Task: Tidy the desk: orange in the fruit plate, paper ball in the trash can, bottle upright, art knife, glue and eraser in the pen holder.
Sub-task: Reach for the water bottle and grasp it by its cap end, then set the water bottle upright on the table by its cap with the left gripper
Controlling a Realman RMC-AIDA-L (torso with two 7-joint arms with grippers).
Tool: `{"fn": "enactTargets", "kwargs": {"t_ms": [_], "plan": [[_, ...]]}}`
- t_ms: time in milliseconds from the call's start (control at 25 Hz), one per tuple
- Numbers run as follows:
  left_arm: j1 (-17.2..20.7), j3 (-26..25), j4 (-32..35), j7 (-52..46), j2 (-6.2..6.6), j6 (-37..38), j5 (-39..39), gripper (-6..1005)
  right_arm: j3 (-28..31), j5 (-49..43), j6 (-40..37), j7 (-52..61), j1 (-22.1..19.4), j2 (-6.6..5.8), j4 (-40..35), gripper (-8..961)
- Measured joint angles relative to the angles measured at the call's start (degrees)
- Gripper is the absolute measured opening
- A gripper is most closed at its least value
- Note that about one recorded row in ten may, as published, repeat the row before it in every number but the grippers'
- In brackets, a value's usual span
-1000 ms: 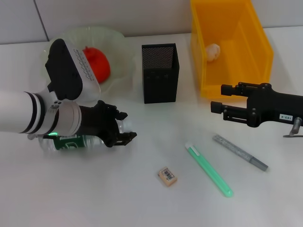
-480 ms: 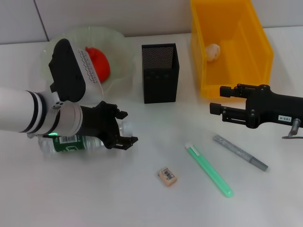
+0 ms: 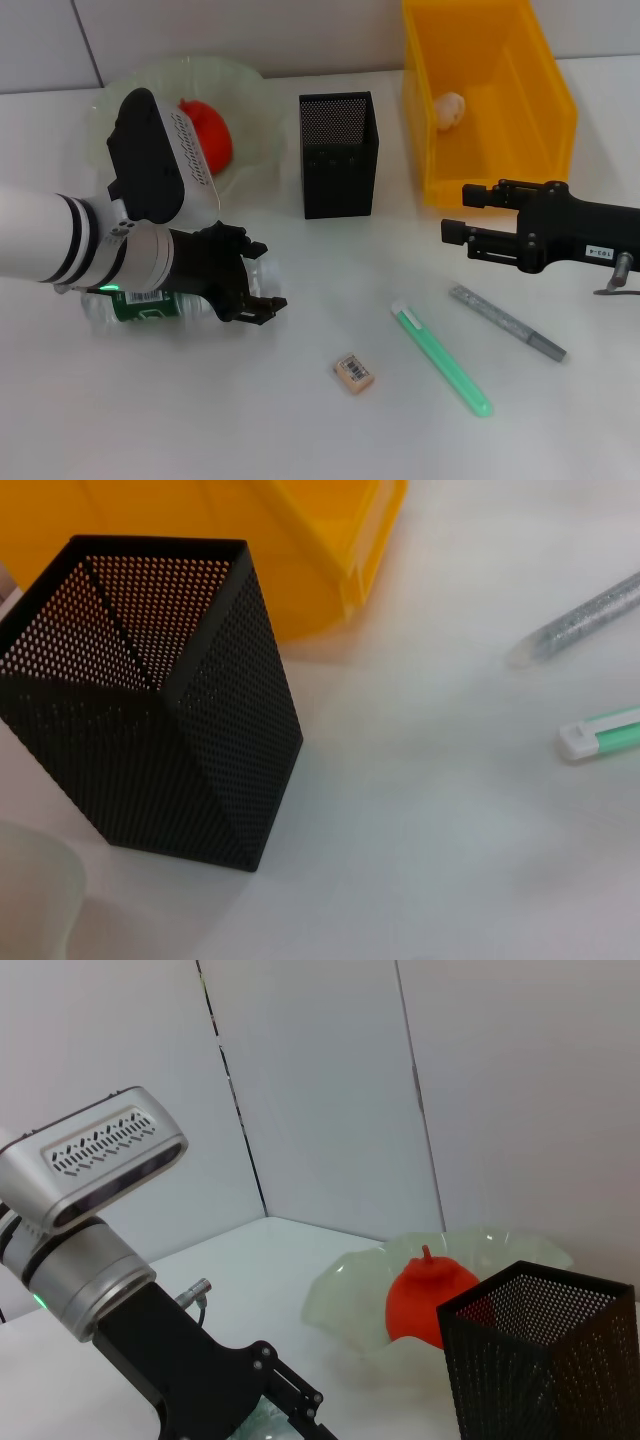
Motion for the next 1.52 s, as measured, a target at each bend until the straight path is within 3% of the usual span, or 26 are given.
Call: {"fn": "enactTargets", "kwargs": {"t_ms": [600, 1000, 1080, 1520], "plan": [[0.08, 0.00, 0.02, -0.64, -0.02, -0.02, 1.87, 712, -0.17, -0.18, 0.00, 0.00, 0.46, 0.09, 0.17, 639], [0.09, 0.00, -0.04, -0.66, -0.04, -0.28, 2.05, 586, -0.51, -0.14, 0.00, 0.01, 0.51, 0.09, 0.12, 638], [0.09, 0.00, -0.02, -0.66, -0.04, -0.39, 2.05, 474, -0.53, -0.15, -0.02, 0.01, 0.51, 0.09, 0.16, 638], [0.12, 0.00, 1.37, -0.66, -0.03, -0.50, 2.08, 474, -0.14, -0.23, -0.13, 0.00, 0.59, 0.09, 1.05, 638]]}}
